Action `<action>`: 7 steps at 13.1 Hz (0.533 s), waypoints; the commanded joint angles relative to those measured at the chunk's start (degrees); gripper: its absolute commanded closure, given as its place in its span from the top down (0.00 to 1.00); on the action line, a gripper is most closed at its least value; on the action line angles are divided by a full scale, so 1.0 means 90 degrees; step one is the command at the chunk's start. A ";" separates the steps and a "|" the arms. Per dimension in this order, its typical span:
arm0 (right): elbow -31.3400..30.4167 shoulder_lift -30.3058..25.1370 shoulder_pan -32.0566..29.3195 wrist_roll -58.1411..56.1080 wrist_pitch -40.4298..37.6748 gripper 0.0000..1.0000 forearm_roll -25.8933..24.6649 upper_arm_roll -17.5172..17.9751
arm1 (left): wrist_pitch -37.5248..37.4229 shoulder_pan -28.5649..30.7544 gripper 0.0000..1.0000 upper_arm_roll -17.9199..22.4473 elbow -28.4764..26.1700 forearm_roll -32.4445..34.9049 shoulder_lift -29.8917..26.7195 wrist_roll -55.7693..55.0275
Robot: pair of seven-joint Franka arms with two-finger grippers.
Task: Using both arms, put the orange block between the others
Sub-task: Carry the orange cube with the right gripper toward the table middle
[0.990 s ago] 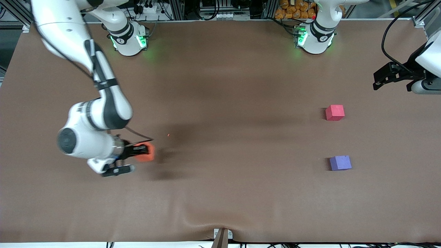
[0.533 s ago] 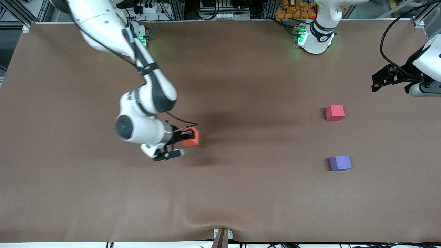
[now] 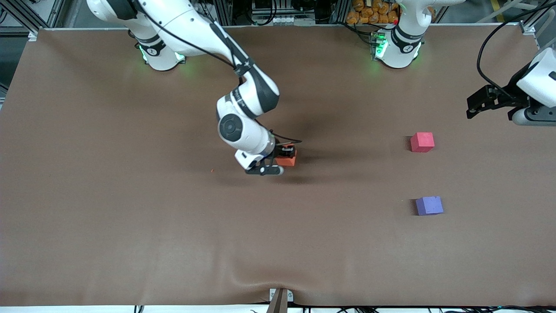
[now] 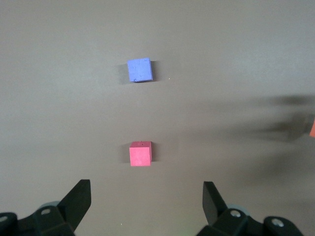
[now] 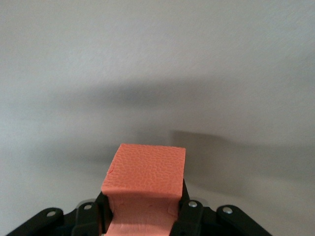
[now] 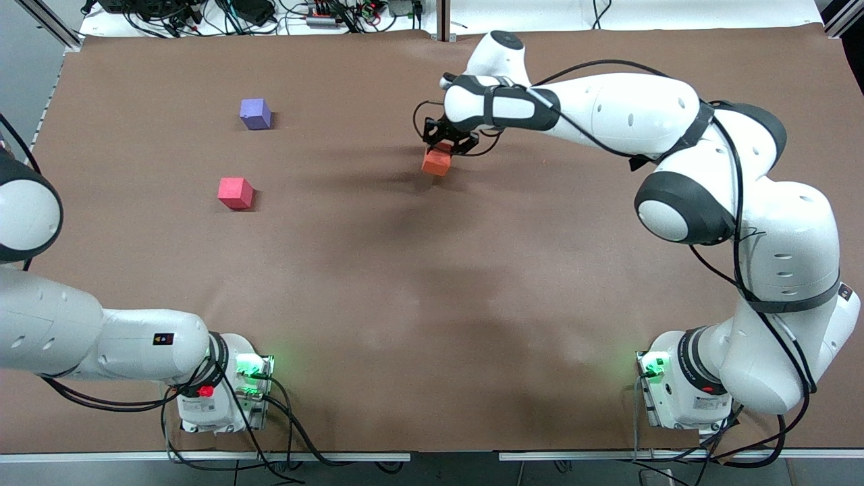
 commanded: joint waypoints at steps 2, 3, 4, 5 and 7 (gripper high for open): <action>0.0490 0.0379 0.0286 0.0157 -0.0030 0.22 0.0236 -0.0092 | 0.0119 -0.0015 1.00 -0.0085 -0.0037 0.0008 0.0037 0.0086; 0.0587 0.0477 0.0315 0.0177 -0.0030 0.22 0.0236 -0.0102 | 0.0128 -0.0015 1.00 -0.0095 -0.0037 0.0008 0.0066 0.0086; 0.0617 0.0516 0.0354 0.0187 -0.0011 0.23 0.0236 -0.0102 | 0.0148 -0.0025 1.00 -0.0104 -0.0027 0.0008 0.0125 0.0086; 0.0618 0.0527 0.0412 0.0187 0.0086 0.23 0.0236 -0.0102 | 0.0206 -0.0035 1.00 -0.0105 -0.0037 0.0008 0.0154 0.0077; 0.0618 0.0634 0.0491 0.0187 0.0359 0.25 0.0236 -0.0102 | 0.0226 -0.0035 1.00 -0.0318 -0.0047 0.0008 0.0320 -0.0040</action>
